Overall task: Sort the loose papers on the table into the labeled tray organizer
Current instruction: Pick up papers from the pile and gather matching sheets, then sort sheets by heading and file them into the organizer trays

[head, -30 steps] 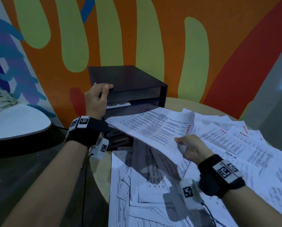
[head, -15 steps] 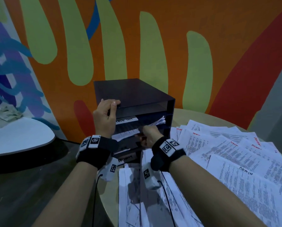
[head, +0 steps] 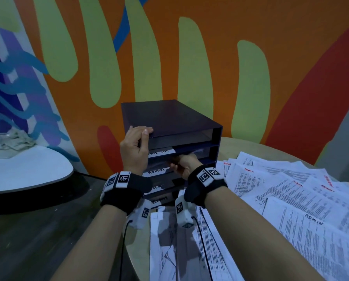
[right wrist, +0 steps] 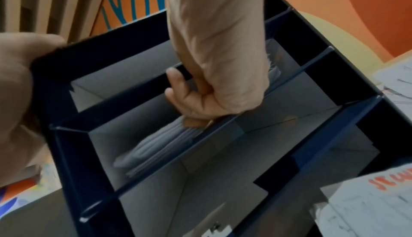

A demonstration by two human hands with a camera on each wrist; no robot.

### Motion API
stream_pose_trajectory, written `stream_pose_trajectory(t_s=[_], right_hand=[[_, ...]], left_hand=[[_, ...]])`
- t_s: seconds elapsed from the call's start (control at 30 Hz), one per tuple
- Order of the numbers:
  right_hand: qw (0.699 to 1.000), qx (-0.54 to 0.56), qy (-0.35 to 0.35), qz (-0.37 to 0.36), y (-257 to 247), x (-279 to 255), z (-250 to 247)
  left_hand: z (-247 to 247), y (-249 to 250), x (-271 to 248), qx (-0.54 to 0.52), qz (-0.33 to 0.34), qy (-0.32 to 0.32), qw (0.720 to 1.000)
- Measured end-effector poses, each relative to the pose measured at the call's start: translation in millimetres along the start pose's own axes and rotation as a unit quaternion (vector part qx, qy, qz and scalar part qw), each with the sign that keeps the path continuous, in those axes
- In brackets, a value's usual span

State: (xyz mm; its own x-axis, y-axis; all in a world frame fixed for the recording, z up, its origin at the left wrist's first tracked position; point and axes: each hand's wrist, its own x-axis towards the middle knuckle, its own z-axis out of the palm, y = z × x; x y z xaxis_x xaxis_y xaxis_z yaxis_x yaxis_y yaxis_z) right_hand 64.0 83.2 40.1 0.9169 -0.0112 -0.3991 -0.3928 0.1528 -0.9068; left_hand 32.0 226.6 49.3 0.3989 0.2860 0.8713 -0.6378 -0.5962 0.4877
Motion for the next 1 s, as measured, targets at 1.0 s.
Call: stream_pose_trajectory(t_s=[1.0], right_hand=[[0.802,-0.571,0.128,0.117,95,-145,-393]], left_hand=[[169,144,-176,-0.018,-0.366,-0.611,0.702]])
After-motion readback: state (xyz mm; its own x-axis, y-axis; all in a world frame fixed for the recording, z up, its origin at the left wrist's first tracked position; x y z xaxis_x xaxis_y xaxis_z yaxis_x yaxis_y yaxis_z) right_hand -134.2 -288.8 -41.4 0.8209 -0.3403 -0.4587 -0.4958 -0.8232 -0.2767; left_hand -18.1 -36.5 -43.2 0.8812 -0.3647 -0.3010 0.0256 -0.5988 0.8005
